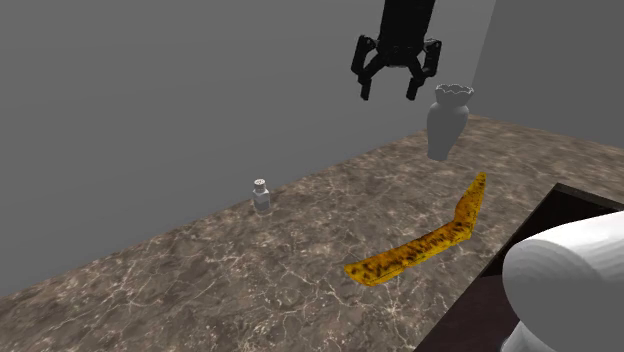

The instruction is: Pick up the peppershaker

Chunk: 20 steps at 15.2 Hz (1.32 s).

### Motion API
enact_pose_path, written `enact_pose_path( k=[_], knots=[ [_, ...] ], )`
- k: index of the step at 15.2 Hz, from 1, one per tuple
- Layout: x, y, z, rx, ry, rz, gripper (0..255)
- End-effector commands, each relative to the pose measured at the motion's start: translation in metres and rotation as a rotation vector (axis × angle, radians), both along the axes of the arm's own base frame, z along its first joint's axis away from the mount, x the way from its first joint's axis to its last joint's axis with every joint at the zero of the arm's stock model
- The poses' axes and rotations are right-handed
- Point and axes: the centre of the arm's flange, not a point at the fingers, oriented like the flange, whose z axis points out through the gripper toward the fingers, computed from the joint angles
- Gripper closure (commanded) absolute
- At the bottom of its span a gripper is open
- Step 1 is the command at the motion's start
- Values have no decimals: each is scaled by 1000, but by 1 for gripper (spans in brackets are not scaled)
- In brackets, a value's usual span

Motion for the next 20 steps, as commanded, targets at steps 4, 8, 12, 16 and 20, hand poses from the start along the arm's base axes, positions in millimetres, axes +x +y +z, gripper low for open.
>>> enact_pose_path(
  k=[4, 8, 12, 16, 20],
  knots=[
    [39, 45, -35, -14, 13, 17, 0],
    [68, 80, -65, -26, 24, 30, 0],
    [97, 115, -96, -38, 35, 43, 0],
    [125, 150, -127, -50, 46, 56, 0],
    [151, 185, -160, -61, 57, 69, 0]
  ],
)
